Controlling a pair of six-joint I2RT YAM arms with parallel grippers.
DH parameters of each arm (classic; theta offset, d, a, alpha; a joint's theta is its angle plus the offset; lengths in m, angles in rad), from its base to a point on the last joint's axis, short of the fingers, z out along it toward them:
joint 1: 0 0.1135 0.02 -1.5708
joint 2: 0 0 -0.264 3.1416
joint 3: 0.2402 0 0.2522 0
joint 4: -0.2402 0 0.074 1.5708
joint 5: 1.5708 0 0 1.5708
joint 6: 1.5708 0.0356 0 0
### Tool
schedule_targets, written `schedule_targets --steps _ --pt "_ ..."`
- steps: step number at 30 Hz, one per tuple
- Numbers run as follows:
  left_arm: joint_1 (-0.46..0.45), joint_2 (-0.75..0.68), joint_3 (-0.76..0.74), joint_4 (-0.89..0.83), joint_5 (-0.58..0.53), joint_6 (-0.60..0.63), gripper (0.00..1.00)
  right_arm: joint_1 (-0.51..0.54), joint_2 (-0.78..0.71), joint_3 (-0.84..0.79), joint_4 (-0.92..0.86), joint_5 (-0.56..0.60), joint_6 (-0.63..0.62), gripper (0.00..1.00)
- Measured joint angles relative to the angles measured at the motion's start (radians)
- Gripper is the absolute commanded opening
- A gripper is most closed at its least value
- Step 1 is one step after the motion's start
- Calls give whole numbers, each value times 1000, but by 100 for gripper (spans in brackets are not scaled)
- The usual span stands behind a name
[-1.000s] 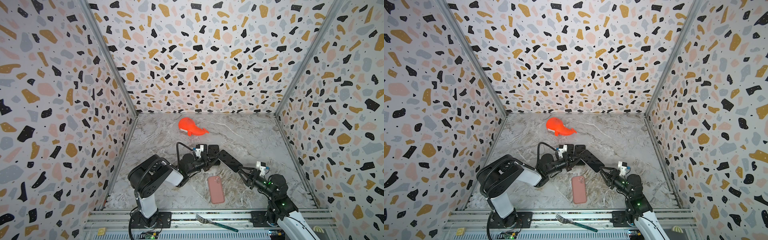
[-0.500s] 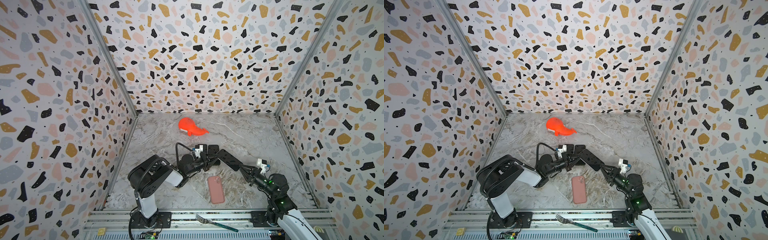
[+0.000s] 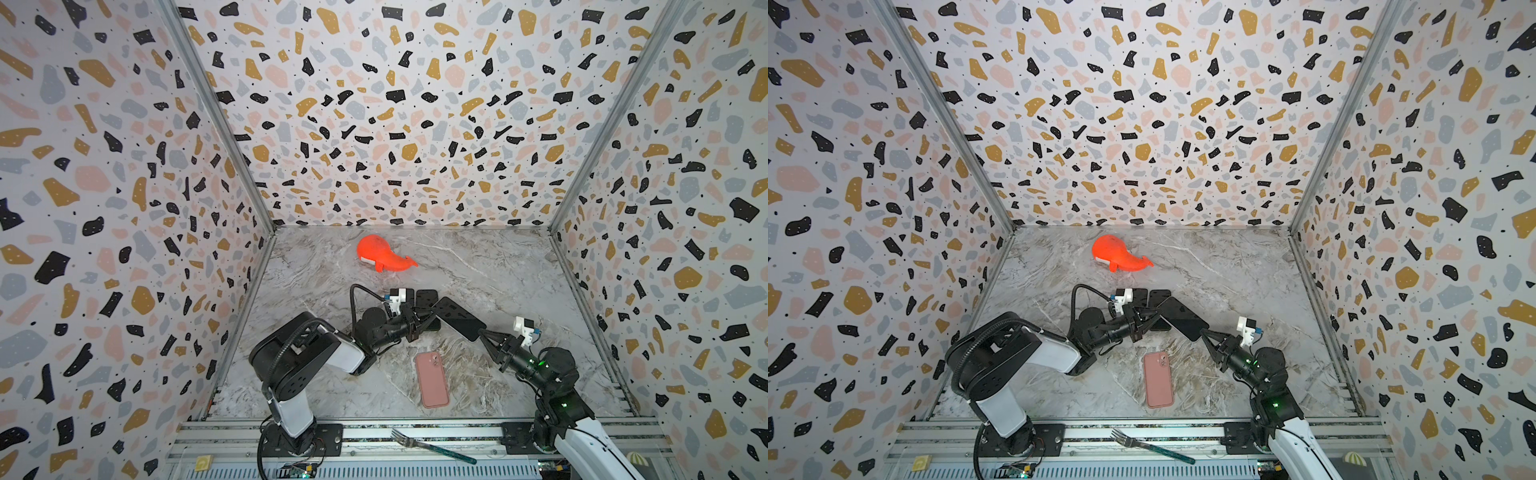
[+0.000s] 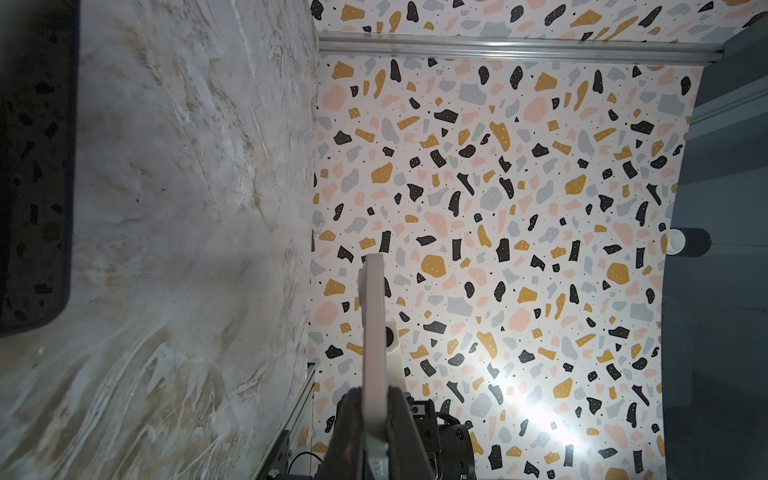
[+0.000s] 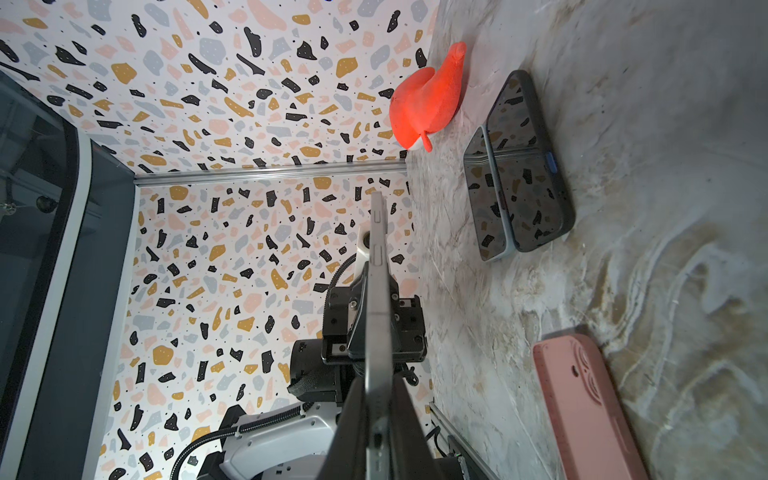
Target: Put the phone into the phone case
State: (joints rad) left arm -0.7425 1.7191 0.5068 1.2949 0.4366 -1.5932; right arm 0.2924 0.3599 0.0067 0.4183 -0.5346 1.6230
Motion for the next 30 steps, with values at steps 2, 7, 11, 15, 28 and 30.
schedule_targets --steps 2,7,11,15,28,30 --pt "0 -43 -2 -63 6 57 47 -24 -5 0 -6 -10 3 0" --pt "0 -159 47 -406 21 299 55 -97 13 0 -30 -51 1 0" --pt "0 -206 146 -755 -2 560 57 -148 40 0 -59 -98 -21 0" --pt "-2 -211 208 -1036 -40 789 55 -162 52 0 -97 -114 -59 0" --pt "-122 -49 428 -1568 -245 1165 53 -232 163 53 -182 -195 -225 0" --pt "-126 -26 457 -1593 -264 1192 55 -237 168 53 -182 -201 -238 0"
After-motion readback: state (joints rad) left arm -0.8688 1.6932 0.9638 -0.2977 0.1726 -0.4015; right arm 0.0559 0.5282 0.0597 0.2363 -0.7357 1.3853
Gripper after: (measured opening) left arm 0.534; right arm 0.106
